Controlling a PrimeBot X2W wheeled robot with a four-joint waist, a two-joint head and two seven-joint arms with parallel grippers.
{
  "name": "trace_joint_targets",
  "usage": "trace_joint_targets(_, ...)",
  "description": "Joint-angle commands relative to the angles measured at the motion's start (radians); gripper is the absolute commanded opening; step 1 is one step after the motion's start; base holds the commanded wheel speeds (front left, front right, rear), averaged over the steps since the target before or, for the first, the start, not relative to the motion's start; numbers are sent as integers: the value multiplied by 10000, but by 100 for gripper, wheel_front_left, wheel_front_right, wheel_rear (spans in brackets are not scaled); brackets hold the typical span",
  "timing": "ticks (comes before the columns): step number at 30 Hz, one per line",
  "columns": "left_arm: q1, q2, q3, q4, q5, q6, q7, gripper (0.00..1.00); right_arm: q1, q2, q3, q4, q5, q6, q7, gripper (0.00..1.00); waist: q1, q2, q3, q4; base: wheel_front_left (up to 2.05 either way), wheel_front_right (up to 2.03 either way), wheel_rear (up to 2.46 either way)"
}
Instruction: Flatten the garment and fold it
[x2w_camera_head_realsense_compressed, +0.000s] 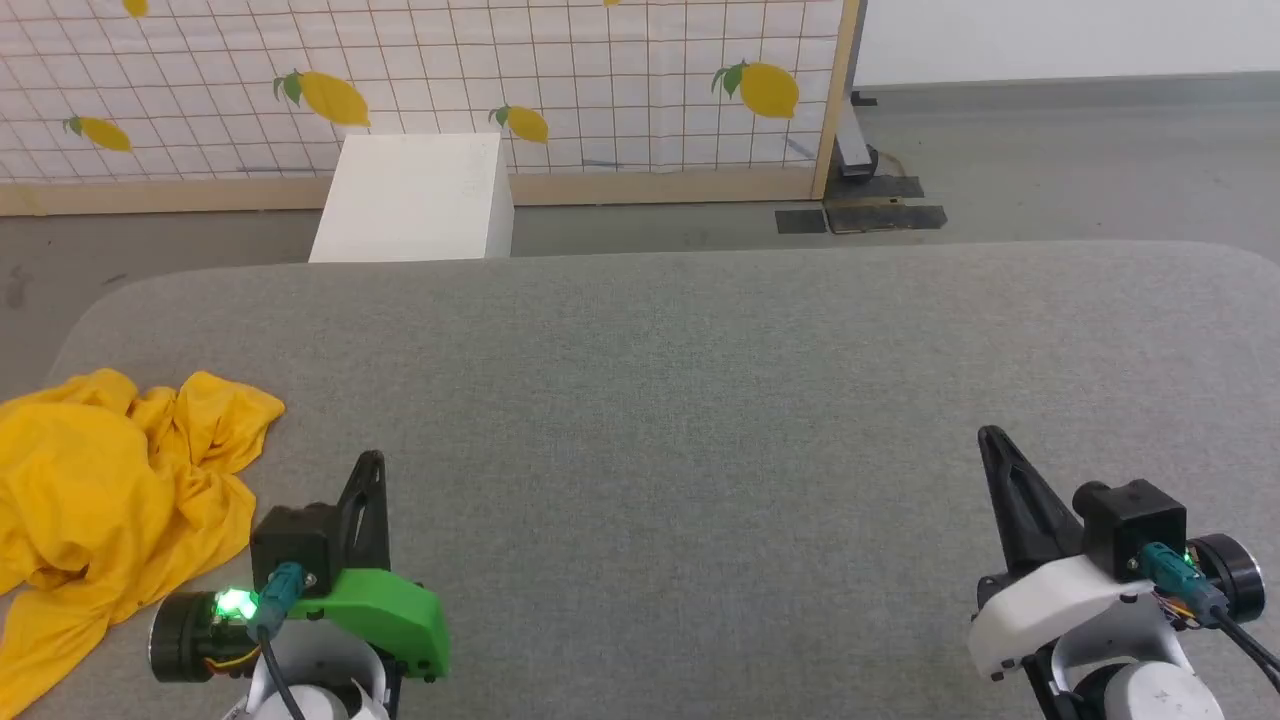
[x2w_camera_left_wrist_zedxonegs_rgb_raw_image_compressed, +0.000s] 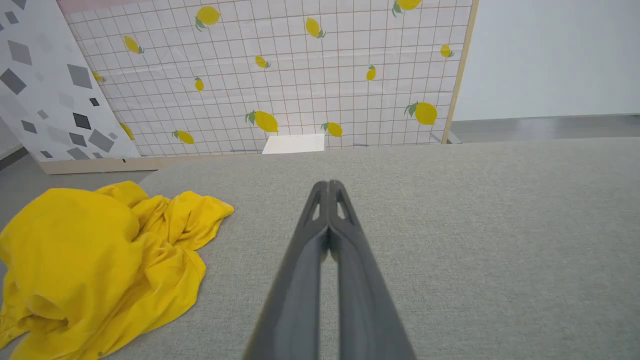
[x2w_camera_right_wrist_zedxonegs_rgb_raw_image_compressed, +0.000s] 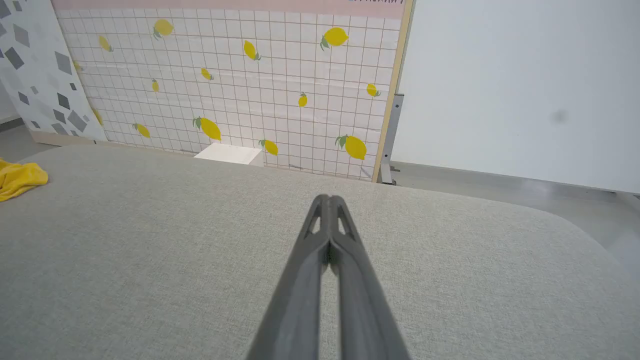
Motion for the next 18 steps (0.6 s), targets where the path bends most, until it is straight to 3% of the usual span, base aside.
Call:
trace_joint_targets(1,117,-43,32,-26,128,66,14,0,124,17,14,-53,-60,-17,28,0,0,-1,0,0,0,0,0)
trace_joint_targets(17,117,-43,32,-26,128,66,14,0,124,17,14,-53,-60,-17,28,0,0,-1,0,0,0,0,0)
trace_joint_targets(18,-1,2,-9,2,-9,-1,-1,100,0,0,0,2,5,0,-1,100,0,-1,0,0,0,0,0)
